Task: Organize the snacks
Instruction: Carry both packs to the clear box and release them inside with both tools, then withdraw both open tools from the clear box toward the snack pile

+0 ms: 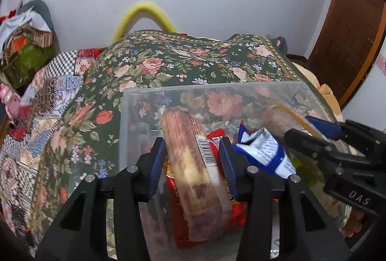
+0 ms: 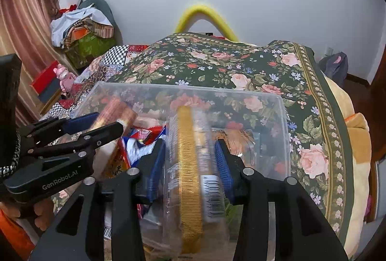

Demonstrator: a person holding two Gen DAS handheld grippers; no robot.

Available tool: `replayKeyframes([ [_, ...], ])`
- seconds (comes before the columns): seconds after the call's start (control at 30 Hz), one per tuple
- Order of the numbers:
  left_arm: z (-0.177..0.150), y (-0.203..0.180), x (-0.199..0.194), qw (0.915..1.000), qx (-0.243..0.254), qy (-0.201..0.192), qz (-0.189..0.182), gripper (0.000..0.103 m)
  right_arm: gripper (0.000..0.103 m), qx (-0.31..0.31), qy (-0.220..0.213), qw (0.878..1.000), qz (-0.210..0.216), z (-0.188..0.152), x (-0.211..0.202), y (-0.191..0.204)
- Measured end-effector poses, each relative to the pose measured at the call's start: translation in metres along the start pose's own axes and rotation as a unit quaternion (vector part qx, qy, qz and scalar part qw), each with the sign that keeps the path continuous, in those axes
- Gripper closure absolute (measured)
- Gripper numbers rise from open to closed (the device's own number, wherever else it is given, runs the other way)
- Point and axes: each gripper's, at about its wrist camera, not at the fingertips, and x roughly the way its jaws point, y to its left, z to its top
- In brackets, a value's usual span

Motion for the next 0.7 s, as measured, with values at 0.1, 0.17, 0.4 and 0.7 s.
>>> replayKeyframes([
  [0.1, -0.002, -0.002, -0.011, 0.9998, 0.012, -0.009, 0.009, 0.057, 0.062, -0.004, -0.004, 1.0, -0.008, 0.0, -0.004, 0.001],
  [0.17, -0.003, -0.002, -0.023, 0.9997, 0.016, -0.015, 0.004, 0.057, 0.062, -0.005, -0.01, 1.0, -0.009, 0.0, -0.012, 0.001],
  [0.4, -0.013, -0.006, -0.069, 0.9991, 0.02, -0.035, -0.011, 0.051, 0.061, -0.014, -0.031, 0.999, -0.006, -0.006, -0.048, 0.005],
  [0.7, -0.046, -0.011, -0.114, 0.999, 0.007, -0.031, -0.032, 0.05, 0.059, -0.025, -0.047, 0.999, 0.002, -0.035, -0.094, 0.015],
])
